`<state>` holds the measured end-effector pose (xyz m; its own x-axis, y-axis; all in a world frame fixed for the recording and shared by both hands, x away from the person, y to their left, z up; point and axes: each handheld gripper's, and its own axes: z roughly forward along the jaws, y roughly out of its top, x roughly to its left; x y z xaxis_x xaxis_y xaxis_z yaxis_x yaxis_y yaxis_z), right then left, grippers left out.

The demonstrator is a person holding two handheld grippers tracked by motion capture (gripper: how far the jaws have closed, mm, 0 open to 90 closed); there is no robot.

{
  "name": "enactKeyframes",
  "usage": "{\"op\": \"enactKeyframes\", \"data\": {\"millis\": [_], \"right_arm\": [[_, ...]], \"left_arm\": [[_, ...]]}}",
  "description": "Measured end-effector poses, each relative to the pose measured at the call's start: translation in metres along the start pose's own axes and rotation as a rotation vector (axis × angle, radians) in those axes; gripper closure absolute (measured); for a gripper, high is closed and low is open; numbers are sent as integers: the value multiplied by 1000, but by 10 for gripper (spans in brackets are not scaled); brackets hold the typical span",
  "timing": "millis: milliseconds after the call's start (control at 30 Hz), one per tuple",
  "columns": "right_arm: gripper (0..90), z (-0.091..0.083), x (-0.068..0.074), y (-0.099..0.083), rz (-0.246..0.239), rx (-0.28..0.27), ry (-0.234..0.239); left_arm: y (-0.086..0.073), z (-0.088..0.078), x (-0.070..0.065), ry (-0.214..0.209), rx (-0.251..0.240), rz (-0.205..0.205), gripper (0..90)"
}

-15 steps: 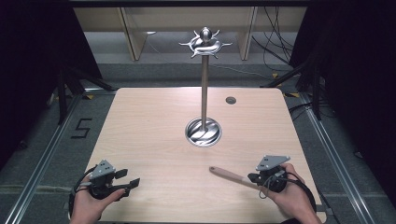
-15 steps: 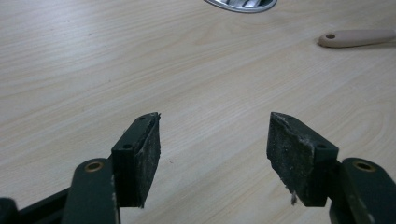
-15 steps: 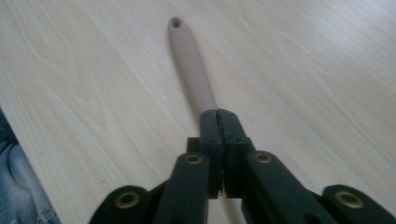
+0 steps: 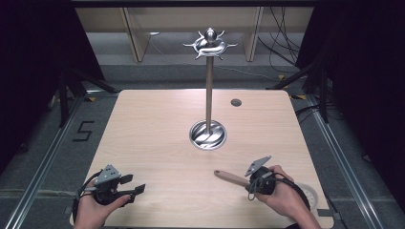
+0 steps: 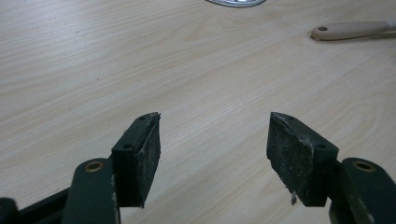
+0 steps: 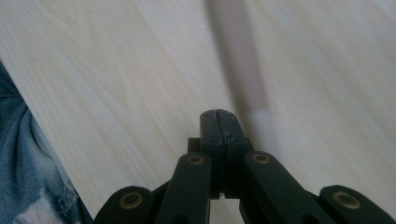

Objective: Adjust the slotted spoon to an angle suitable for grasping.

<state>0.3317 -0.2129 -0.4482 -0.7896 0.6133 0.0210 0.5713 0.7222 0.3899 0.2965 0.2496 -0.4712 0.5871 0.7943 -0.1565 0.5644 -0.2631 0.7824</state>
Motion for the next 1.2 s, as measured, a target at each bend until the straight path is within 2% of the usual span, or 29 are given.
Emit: {"op": "enactKeyframes", "data": {"millis": [33,67,100,133,167,200,233,267,333,367,400,467,500,567,600,667,700,800,833,867,900,933,967,1000,1067,1133,1200], "right_arm": [[900,-5,-6,-2,2,-13,-12],[900,-17,-19,-6,50,-15,-62],[900,-21,-27,-8,72,-2,-91],[900,-21,-27,-8,72,-2,-91],[900,-23,-41,-13,126,32,-120],[900,-23,-41,-13,126,32,-120],[900,-22,-47,-15,144,48,-134],[900,-16,-52,-16,131,83,-149],[900,-15,-49,-15,127,85,-131],[900,-11,-38,-9,80,61,-50],[900,-11,-38,-9,80,61,-50],[900,-4,-26,1,28,65,0],[900,3,-20,6,6,77,14],[900,19,-9,19,-25,121,38],[900,24,-5,23,-27,135,39],[900,37,0,36,-71,173,41],[900,40,1,40,-73,182,40],[900,45,1,46,-70,198,36],[900,47,-2,48,-86,204,35],[900,49,-2,50,-81,221,27],[900,50,-3,52,-75,223,32],[900,51,-3,53,-71,220,24],[900,50,-5,54,-75,228,15],[900,52,-6,54,-67,208,6],[900,52,-9,56,-63,210,-9],[900,52,-11,56,-30,211,-10],[900,51,-16,58,-29,199,-26]], "left_arm": [[0,-1,2,-2,20,26,346],[0,-1,3,-1,23,33,346],[1,-1,2,1,37,29,347],[1,-1,2,1,37,29,347],[0,3,0,-3,-2,-7,346],[0,3,0,-3,-4,3,346],[0,3,-1,2,-2,2,346],[0,3,-1,2,0,-1,346],[0,3,0,-1,-2,-2,347],[1,3,-1,1,5,-12,346],[1,3,-1,1,5,-12,346],[1,1,2,1,37,20,347],[0,3,-1,3,12,-17,346],[1,3,-1,-3,1,-7,346],[0,3,-1,-1,-11,-7,346],[-1,1,0,-7,-5,0,346],[0,-1,2,-6,26,16,347],[0,0,3,-6,15,15,347],[0,0,3,-8,19,21,347],[1,0,2,-6,27,16,346],[1,-1,3,-8,38,28,346],[0,1,-1,-8,11,-17,346],[0,1,-1,-7,13,-14,346],[0,1,0,-10,4,1,346],[0,2,-1,-9,-1,-9,347],[0,2,0,-7,4,-1,346],[1,3,-1,-6,11,-4,347]]}}
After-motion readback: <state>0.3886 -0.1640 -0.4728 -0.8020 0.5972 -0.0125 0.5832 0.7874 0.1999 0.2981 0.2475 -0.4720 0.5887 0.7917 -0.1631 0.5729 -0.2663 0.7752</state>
